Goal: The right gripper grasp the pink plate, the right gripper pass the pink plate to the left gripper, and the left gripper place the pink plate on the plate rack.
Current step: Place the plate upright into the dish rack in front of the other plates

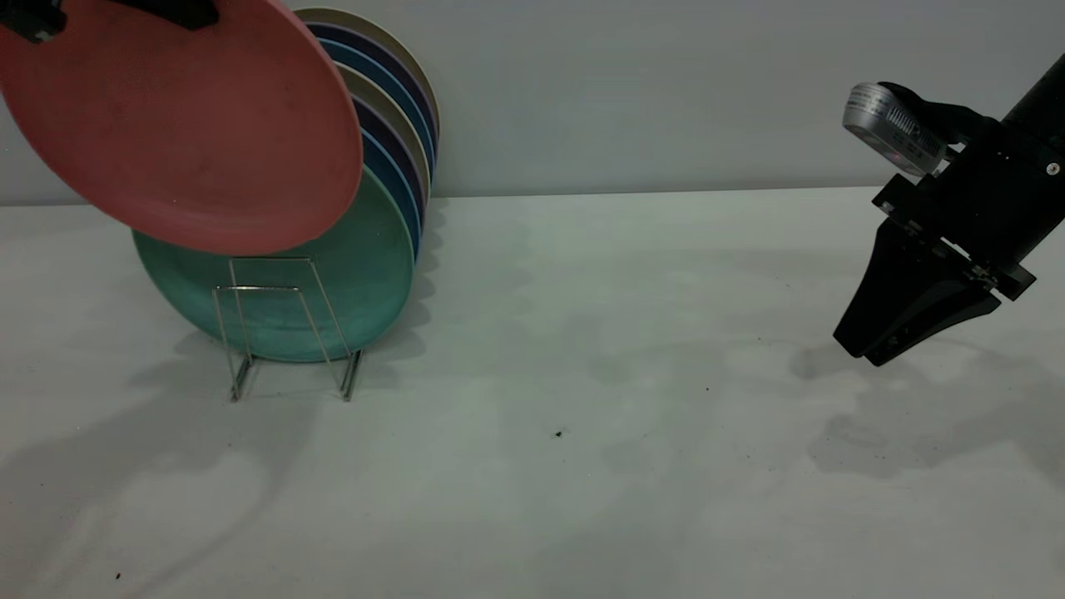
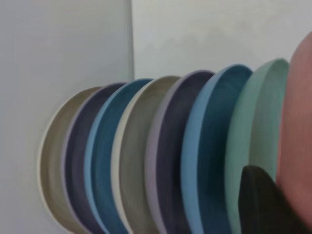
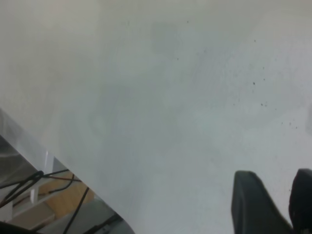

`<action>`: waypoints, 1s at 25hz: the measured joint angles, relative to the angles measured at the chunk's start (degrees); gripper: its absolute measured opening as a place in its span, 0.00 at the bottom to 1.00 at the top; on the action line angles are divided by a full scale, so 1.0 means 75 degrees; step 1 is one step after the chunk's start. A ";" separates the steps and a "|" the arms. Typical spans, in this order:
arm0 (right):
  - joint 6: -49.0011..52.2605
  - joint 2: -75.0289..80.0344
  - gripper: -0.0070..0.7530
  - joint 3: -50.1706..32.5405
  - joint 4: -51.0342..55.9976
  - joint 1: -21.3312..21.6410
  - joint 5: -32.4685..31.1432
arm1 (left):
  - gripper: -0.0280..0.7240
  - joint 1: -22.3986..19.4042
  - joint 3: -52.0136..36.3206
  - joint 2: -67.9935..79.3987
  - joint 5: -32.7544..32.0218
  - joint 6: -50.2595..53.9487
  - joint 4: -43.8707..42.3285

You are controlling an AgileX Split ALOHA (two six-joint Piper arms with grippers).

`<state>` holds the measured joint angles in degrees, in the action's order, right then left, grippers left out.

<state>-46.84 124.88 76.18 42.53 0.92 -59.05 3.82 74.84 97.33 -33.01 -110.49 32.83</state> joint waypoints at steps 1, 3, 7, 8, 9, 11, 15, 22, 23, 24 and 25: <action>0.0000 0.0000 0.29 0.0000 0.0000 0.0000 0.0000 | 0.20 0.0000 0.0000 0.0000 0.0063 0.0000 -0.0008; 0.0000 0.0000 0.29 0.0000 0.0000 0.0000 0.0000 | 0.20 0.0000 0.0000 0.0000 0.0155 -0.0102 -0.0017; 0.0000 0.0000 0.29 0.0000 0.0000 0.0000 0.0002 | 0.20 0.0000 0.0000 0.0000 0.0172 -0.0268 -0.0017; 0.0001 0.0000 0.29 0.0000 0.0000 0.0000 0.0002 | 0.20 0.0000 0.0000 0.0000 0.0172 -0.0284 -0.0017; 0.0001 0.0000 0.29 0.0000 0.0000 0.0000 0.0008 | 0.20 0.0000 0.0000 0.0000 0.0174 -0.0300 -0.0017; 0.0006 0.0000 0.29 0.0000 0.0000 0.0000 0.0008 | 0.20 0.0000 0.0000 0.0008 0.0174 -0.0313 -0.0017; 0.0009 0.0000 0.30 0.0000 0.0000 0.0000 0.0008 | 0.19 0.0000 0.0000 0.0120 0.0160 -0.0321 -0.0017; 0.0031 0.0000 0.31 0.0000 0.0000 0.0000 0.0008 | 0.19 0.0000 0.0000 0.0497 0.0232 -0.0327 -0.0022; 0.0031 0.0000 0.31 0.0000 0.0000 0.0000 0.0008 | 0.19 0.0000 0.0000 0.0541 0.0239 -0.0327 -0.0022; 0.0031 0.0000 0.31 0.0000 0.0000 0.0000 0.0008 | 0.19 0.0000 0.0000 0.0581 0.0240 -0.0327 -0.0022; 0.0031 0.0000 0.31 0.0000 0.0000 0.0000 0.0008 | 0.19 0.0000 0.0000 0.0638 0.0248 -0.0327 -0.0022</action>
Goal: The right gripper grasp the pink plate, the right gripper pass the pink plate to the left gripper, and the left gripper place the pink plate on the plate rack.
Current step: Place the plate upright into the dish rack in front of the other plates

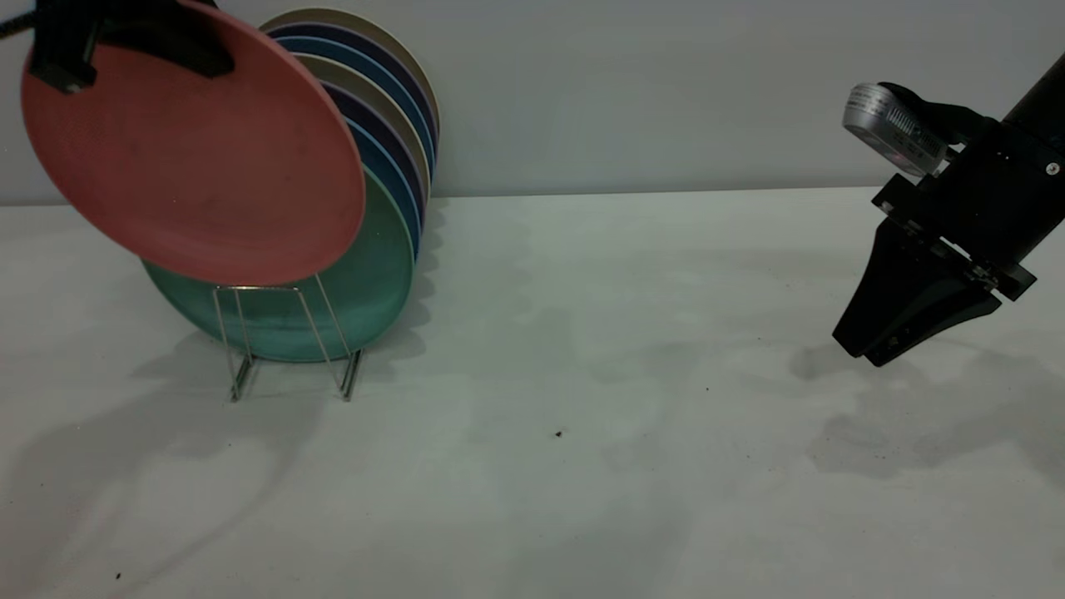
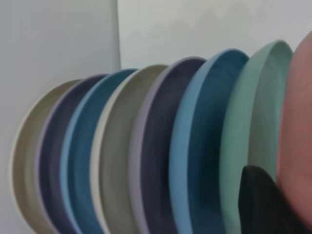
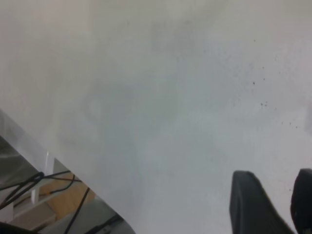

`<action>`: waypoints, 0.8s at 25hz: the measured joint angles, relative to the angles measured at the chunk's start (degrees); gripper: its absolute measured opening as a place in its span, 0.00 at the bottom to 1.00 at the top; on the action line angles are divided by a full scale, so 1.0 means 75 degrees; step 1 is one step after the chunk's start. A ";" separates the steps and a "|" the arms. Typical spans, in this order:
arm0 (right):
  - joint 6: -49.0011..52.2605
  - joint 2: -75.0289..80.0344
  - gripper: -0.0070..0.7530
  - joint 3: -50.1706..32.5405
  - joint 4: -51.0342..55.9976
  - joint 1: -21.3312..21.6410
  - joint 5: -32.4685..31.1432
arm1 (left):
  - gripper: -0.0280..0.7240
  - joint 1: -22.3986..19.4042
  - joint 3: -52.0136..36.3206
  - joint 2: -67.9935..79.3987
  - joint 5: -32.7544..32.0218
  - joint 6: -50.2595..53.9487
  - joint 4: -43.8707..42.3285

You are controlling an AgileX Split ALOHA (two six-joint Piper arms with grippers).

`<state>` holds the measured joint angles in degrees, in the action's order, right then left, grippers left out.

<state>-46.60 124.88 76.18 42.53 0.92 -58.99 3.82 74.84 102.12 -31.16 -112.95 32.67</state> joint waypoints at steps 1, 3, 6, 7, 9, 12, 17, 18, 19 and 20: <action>0.0011 0.0000 0.31 0.0000 0.0000 0.0000 0.0000 | 0.19 0.0000 0.0000 0.0064 0.0000 0.0000 0.0000; 0.0015 0.0000 0.31 0.0000 0.0000 0.0000 0.0000 | 0.19 0.0000 0.0000 0.0174 0.0000 0.0007 0.0000; 0.0021 0.0000 0.31 0.0000 0.0000 0.0000 0.0000 | 0.19 0.0000 0.0000 0.0332 0.0049 0.0007 0.0000; 0.0021 0.0000 0.31 0.0000 0.0000 0.0000 0.0000 | 0.19 0.0000 0.0000 0.0389 0.0073 0.0007 0.0000; 0.0021 0.0000 0.31 0.0000 0.0000 0.0000 0.0000 | 0.19 0.0000 0.0000 0.0482 0.0115 0.0015 0.0000; 0.0021 0.0000 0.31 0.0000 -0.0002 0.0000 0.0000 | 0.19 0.0000 0.0000 0.0640 0.0122 0.0015 0.0000; 0.0021 0.0000 0.31 0.0000 -0.0009 0.0000 0.0000 | 0.19 0.0000 0.0000 0.0714 0.0129 0.0021 0.0000; 0.0021 0.0000 0.31 0.0000 -0.0017 0.0000 0.0000 | 0.19 0.0000 0.0000 0.0714 0.0129 0.0021 0.0000; 0.0021 0.0000 0.31 0.0000 -0.0023 0.0000 0.0000 | 0.19 0.0000 0.0000 0.0714 0.0129 0.0021 0.0000; 0.0021 0.0000 0.31 0.0000 -0.0032 0.0000 0.0000 | 0.19 0.0000 0.0000 0.0714 0.0129 0.0028 0.0000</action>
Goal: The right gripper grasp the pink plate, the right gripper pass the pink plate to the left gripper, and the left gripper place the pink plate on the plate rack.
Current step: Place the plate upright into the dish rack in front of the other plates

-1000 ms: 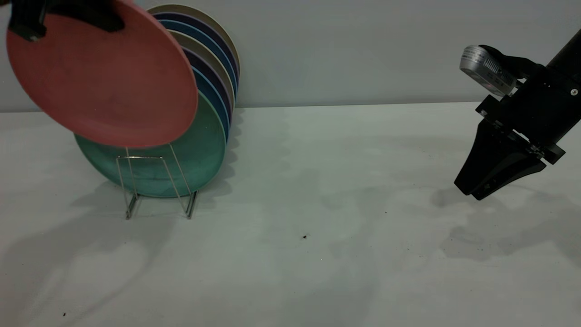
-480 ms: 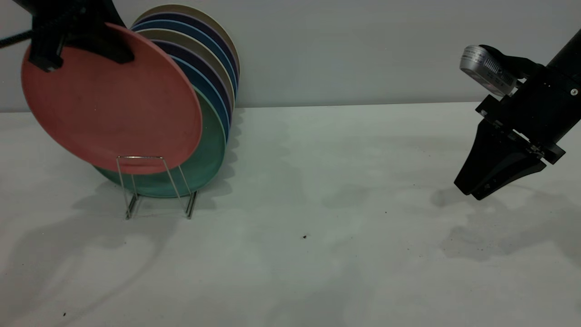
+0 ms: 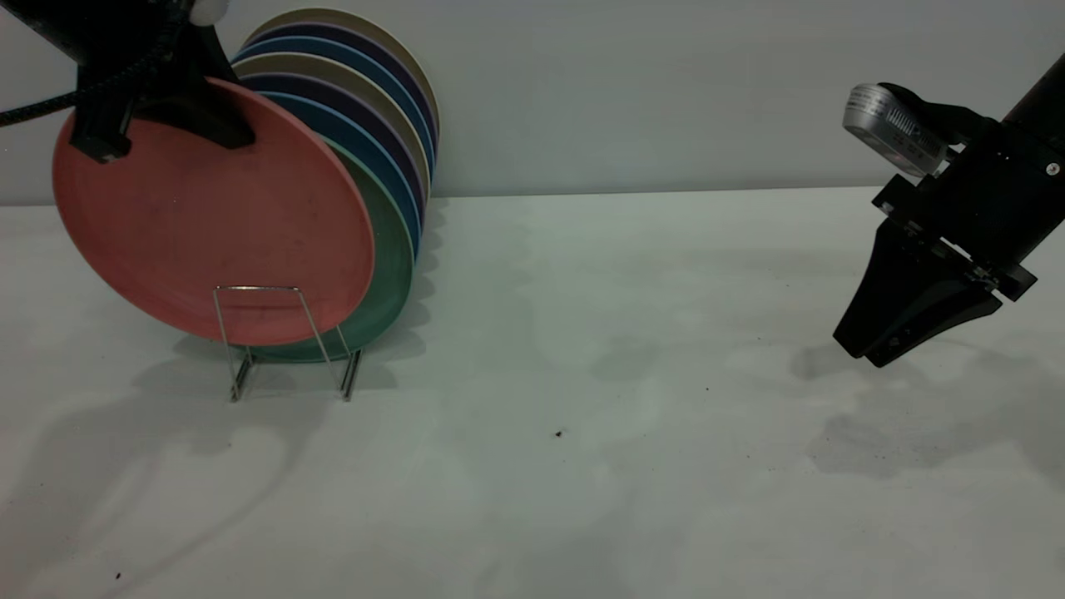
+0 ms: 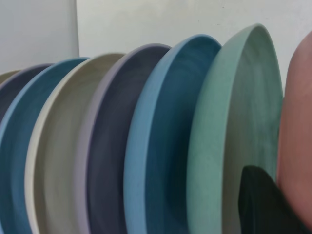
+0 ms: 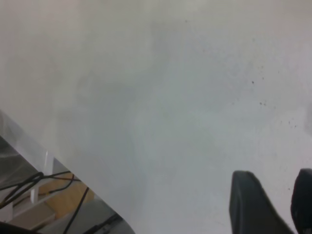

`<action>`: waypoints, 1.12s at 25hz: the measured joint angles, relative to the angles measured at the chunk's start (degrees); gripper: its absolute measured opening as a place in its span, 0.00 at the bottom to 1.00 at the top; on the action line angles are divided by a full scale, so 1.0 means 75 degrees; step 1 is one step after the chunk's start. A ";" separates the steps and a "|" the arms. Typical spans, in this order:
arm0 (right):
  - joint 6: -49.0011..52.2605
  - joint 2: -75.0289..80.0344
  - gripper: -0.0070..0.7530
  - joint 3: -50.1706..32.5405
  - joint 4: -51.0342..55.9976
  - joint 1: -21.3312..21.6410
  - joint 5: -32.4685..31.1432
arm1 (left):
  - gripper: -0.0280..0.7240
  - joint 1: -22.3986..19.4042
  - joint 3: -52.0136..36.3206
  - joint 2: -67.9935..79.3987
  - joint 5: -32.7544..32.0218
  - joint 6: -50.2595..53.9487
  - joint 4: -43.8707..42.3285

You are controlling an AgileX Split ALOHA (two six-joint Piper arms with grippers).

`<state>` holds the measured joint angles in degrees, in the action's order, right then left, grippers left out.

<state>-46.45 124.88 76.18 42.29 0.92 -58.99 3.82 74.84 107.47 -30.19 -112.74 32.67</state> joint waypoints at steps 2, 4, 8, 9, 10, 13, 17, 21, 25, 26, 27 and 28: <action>0.0000 0.0000 0.32 0.0000 -0.0003 0.0000 0.0000 | 0.21 0.0000 0.0000 0.0000 0.0002 0.0002 0.0000; 0.0000 0.0000 0.32 0.0000 -0.0010 0.0000 0.0000 | 0.23 0.0000 0.0000 0.0000 0.0009 0.0028 0.0000; 0.0000 0.0000 0.32 0.0000 -0.0033 0.0000 0.0000 | 0.35 0.0000 0.0000 0.0000 -0.0056 0.0162 0.0000; 0.0000 0.0000 0.32 0.0000 -0.0041 0.0000 0.0000 | 0.39 0.0000 0.0000 0.0000 -0.0093 0.0178 0.0000; 0.0000 0.0000 0.32 0.0000 -0.0041 0.0000 0.0000 | 0.43 0.0000 0.0000 0.0003 -0.0136 0.0228 0.0000; 0.0003 0.0000 0.32 0.0000 -0.0055 0.0000 0.0000 | 0.53 0.0000 0.0006 0.0003 -0.0278 0.0498 0.0000; 0.0009 0.0000 0.32 0.0000 -0.0055 0.0000 0.0010 | 0.63 0.0000 0.0006 -0.0100 -0.0675 0.0791 0.0000; 0.0009 0.0000 0.32 0.0000 -0.0055 0.0000 0.0017 | 0.71 0.0000 0.0006 -0.0443 -0.0912 0.1336 0.0000; 0.0019 0.0000 0.32 0.0000 -0.0055 0.0000 0.0099 | 0.75 0.0000 0.0006 -0.0977 -0.1066 0.2947 0.0000; 0.0074 0.0000 0.32 0.0000 -0.0055 0.0000 0.0166 | 0.75 0.0000 0.0006 -0.1131 -0.1081 0.3696 0.0000; 0.0190 -0.0010 0.32 0.0000 -0.0111 0.0000 0.0288 | 0.75 0.0000 0.0006 -0.1283 -0.1090 0.4420 0.0000; 0.0358 -0.0065 0.32 0.0000 -0.0211 0.0000 0.0448 | 0.75 0.0000 0.0006 -0.1405 -0.1101 0.5376 -0.0028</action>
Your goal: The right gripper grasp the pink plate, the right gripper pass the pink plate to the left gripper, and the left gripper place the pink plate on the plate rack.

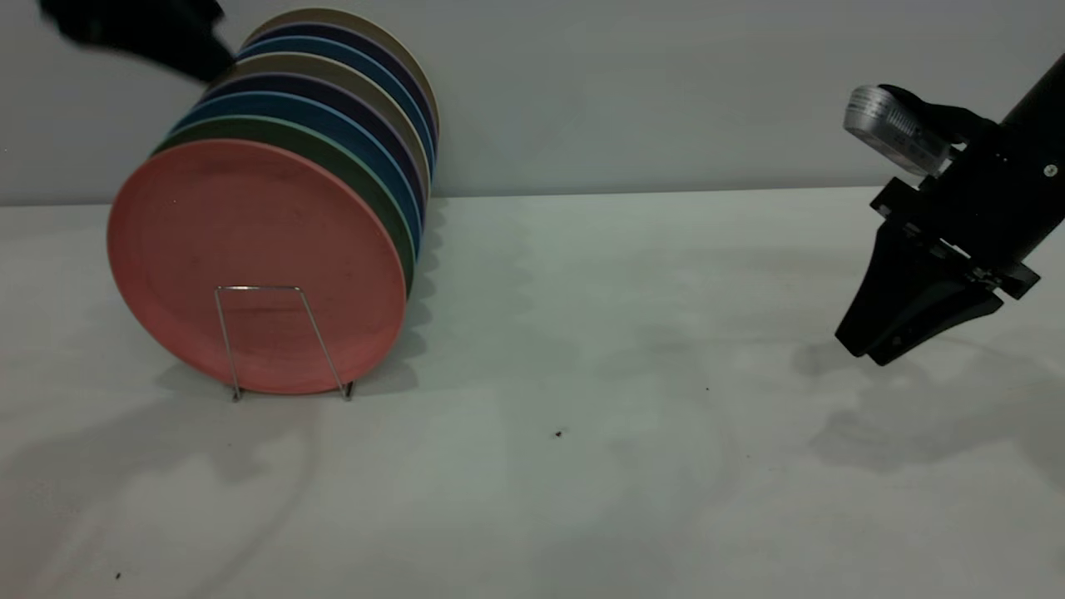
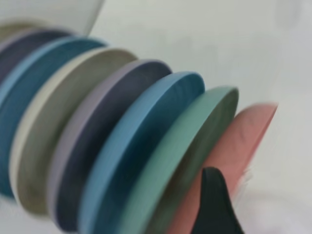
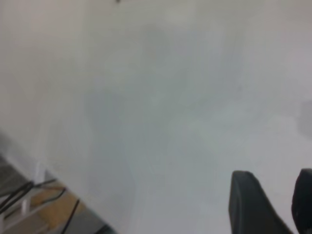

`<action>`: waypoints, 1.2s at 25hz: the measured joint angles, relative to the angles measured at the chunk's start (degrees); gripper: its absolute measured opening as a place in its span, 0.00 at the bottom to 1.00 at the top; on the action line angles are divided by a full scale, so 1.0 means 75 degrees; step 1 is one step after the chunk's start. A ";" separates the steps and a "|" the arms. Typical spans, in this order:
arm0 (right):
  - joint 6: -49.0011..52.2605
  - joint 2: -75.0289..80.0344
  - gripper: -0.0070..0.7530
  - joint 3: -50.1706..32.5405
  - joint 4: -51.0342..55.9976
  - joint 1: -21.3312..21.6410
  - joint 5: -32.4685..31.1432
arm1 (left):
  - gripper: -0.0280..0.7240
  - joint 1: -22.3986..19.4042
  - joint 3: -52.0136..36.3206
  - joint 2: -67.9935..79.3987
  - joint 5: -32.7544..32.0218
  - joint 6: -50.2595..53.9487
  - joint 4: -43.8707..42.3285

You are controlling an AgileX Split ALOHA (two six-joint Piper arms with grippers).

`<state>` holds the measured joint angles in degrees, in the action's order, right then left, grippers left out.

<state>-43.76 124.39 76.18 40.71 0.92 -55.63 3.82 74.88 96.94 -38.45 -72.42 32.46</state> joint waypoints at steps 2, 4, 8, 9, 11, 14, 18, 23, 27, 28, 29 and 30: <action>0.0528 -0.0195 0.32 0.0000 -0.0562 -0.0009 0.0379 | 0.75 -0.0052 0.0000 -0.0268 -0.0082 0.2097 -0.0183; 0.1569 -0.0573 0.32 0.0000 -0.1636 -0.0061 0.0739 | 0.75 -0.0207 0.0000 -0.0480 -0.0294 0.4167 -0.0651; 0.3993 -0.1534 0.32 -0.0007 -0.4481 -0.0204 0.0785 | 0.75 -0.0595 0.0000 -0.0911 -0.0999 0.7657 -0.2262; 0.4447 -0.1847 0.32 -0.0007 -0.4982 -0.0233 0.0638 | 0.75 -0.0648 0.0000 -0.1043 -0.1151 0.8116 -0.2641; 0.4938 -0.2532 0.32 -0.0015 -0.5527 -0.0250 0.0197 | 0.74 -0.0657 0.0000 -0.1329 -0.1533 0.8646 -0.3315; 0.5114 -0.3592 0.32 -0.0088 -0.5687 -0.0272 -0.0590 | 0.71 -0.0657 0.0000 -0.1912 -0.2260 0.8961 -0.3785; 0.5159 -0.5015 0.32 -0.0203 -0.5702 -0.0272 -0.1631 | 0.65 -0.0657 0.0000 -0.2608 -0.3313 0.9023 -0.4108; 0.5031 -0.6806 0.32 -0.0725 -0.5305 -0.0272 -0.1929 | 0.60 -0.0657 -0.0692 -0.3730 -0.3738 0.9023 -0.4161; 0.4793 -0.8332 0.32 -0.1634 -0.4891 -0.0272 -0.2034 | 0.60 -0.0657 -0.1859 -0.4928 -0.3738 0.9039 -0.4168; 0.4745 -0.8701 0.32 -0.1866 -0.4802 -0.0272 -0.2060 | 0.60 -0.0657 -0.2183 -0.5281 -0.3738 0.9039 -0.4224; 0.4704 -0.9068 0.32 -0.2094 -0.4716 -0.0272 -0.2059 | 0.60 -0.0657 -0.2499 -0.5589 -0.3738 0.9039 -0.4328; 0.4674 -0.9368 0.32 -0.2277 -0.4643 -0.0272 -0.2059 | 0.60 -0.0657 -0.2754 -0.5973 -0.3738 0.9039 -0.4328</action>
<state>-8.71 54.13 59.10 5.89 -1.12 -71.07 -1.11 54.23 52.14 -66.48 -4.63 0.00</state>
